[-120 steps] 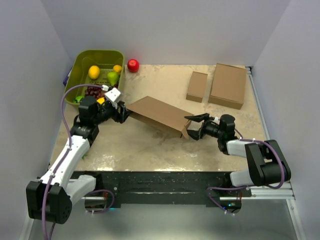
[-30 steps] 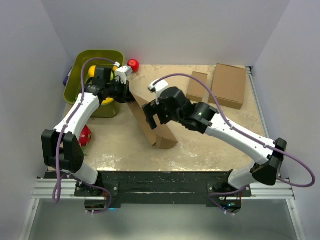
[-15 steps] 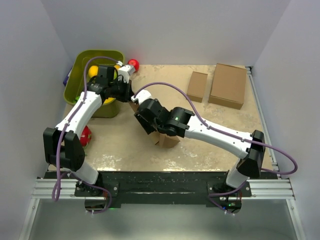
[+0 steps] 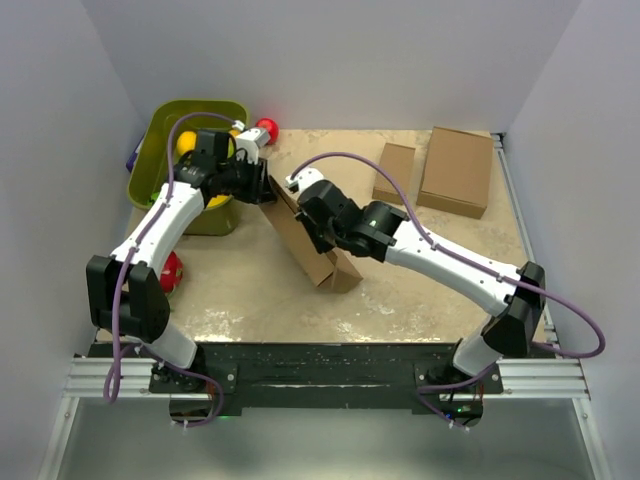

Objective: Fold the paper box

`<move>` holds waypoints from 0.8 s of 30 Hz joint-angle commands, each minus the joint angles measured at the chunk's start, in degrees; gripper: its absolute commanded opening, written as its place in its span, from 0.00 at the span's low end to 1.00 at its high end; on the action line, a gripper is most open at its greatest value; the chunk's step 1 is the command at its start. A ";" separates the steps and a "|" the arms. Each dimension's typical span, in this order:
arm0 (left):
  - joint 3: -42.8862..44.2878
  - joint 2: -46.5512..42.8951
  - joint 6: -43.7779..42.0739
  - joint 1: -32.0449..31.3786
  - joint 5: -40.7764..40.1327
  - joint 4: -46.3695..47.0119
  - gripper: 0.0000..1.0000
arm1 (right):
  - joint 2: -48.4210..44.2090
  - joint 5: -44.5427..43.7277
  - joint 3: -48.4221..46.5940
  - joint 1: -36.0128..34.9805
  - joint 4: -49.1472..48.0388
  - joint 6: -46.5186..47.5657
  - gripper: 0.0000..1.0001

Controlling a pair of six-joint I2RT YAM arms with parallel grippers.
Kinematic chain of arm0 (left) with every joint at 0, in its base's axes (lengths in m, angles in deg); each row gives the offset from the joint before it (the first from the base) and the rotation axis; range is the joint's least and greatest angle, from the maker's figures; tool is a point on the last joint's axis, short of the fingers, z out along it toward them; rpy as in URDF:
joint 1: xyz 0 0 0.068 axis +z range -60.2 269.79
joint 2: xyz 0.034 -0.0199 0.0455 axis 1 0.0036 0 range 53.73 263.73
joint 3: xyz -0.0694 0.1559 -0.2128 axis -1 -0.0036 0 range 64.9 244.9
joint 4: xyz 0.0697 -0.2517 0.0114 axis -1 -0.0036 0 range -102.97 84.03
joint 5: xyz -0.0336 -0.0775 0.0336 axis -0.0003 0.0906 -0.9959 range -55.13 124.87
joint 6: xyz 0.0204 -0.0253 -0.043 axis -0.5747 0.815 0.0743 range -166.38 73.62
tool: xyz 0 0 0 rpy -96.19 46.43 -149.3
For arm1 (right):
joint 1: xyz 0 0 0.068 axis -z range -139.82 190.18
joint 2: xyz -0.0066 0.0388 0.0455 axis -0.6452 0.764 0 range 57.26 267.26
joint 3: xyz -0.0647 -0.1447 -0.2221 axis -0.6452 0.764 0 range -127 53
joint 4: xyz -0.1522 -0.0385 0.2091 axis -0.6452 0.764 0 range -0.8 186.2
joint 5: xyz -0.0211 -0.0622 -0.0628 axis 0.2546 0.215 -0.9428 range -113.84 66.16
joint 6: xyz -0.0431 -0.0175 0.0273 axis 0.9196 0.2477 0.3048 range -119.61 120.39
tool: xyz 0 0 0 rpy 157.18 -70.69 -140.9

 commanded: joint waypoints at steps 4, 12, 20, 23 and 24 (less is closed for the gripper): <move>2.15 -3.96 3.81 -0.49 4.27 5.93 0.63 | -4.02 11.35 3.52 5.61 -2.83 1.82 0.01; -1.62 -10.20 4.16 -0.41 2.34 12.87 0.80 | -6.22 26.03 6.68 15.88 -6.17 5.43 0.00; -5.06 -12.85 2.49 0.03 0.57 16.05 0.91 | -7.02 36.68 10.56 24.15 -9.69 7.89 0.00; -5.67 -11.00 2.75 0.21 2.42 16.66 0.91 | -6.23 39.66 10.29 25.29 -10.04 9.64 0.00; -6.11 -9.95 2.84 0.12 2.77 17.62 0.91 | -5.88 40.28 10.21 25.56 -10.04 10.26 0.00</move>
